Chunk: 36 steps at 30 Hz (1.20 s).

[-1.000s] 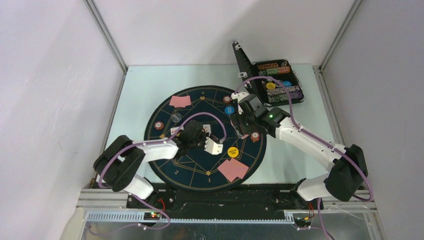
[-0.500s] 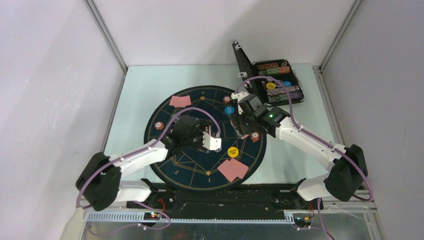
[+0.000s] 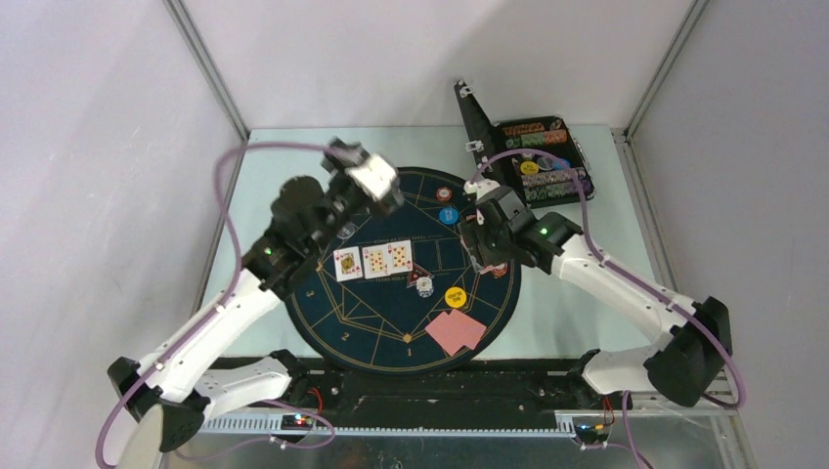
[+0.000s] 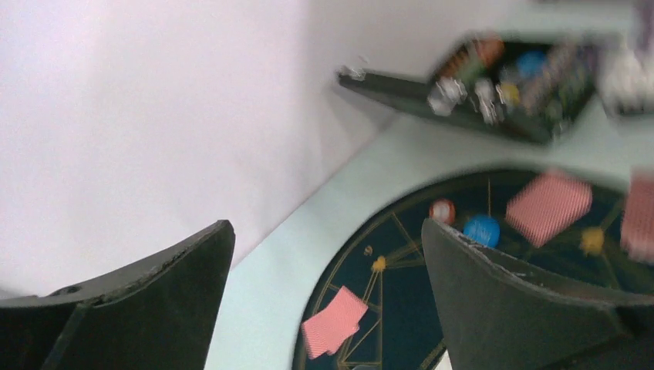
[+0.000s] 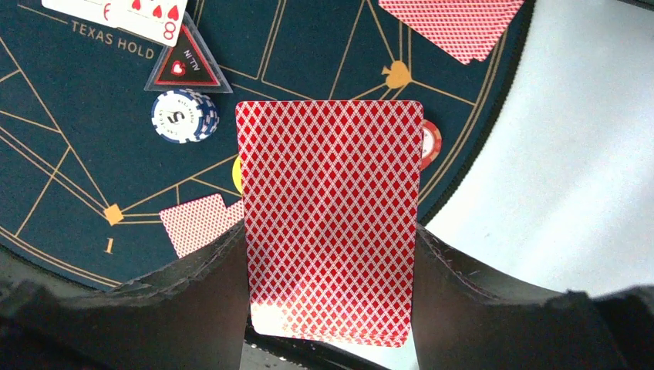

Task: Distribute texas hold em gaming equipment

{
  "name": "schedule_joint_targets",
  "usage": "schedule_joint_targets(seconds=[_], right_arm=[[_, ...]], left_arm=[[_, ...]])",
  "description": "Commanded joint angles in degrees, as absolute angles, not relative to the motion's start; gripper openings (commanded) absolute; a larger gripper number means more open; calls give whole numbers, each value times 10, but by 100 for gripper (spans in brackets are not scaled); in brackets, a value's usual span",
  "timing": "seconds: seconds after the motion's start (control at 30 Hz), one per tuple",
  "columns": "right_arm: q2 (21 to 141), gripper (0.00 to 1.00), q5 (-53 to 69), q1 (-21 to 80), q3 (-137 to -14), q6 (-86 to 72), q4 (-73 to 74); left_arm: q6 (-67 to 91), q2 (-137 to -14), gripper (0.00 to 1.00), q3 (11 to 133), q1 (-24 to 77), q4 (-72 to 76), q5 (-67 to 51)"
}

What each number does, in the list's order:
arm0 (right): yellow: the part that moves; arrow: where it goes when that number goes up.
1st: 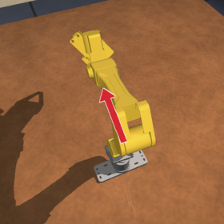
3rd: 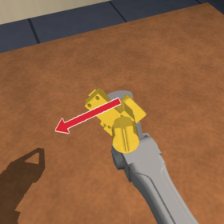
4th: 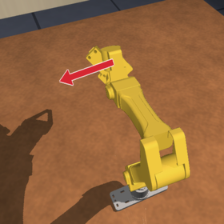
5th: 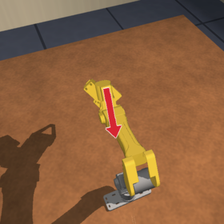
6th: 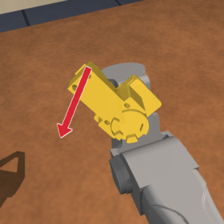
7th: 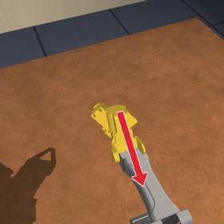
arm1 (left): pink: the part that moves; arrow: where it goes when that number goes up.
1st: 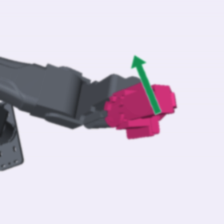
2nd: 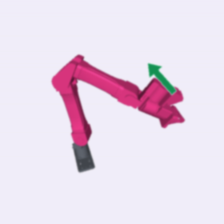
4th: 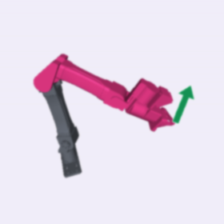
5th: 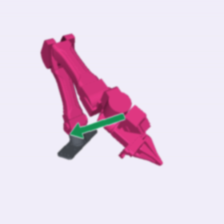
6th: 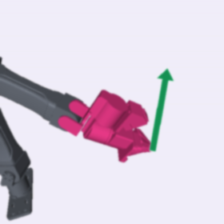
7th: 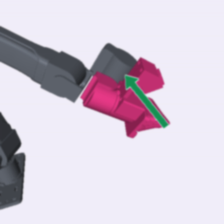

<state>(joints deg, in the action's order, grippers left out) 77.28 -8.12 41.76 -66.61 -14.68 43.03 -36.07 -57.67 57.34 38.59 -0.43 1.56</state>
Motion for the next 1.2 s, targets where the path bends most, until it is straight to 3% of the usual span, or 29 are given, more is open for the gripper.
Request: schedule_joint_targets(seconds=[0.0,0.1,0.2,0.4,0.77,1.17], right_arm=[[720,0,-112,417,-656,-166,431],[698,0,-128,413,-641,-168,440],[677,0,-141,411,-620,-165,445],[637,0,-124,400,-571,-158,425],[628,0,-106,397,-549,-149,395],[626,0,-82,391,-535,-140,375]], left_arm=[[-6,-601,100,737,381,-127,255],[154,-599,100,732,380,-191,298],[275,-601,100,671,380,-214,243],[385,-684,100,614,384,-268,179],[446,-897,100,651,442,-322,164],[476,-1009,100,700,475,-325,145]])
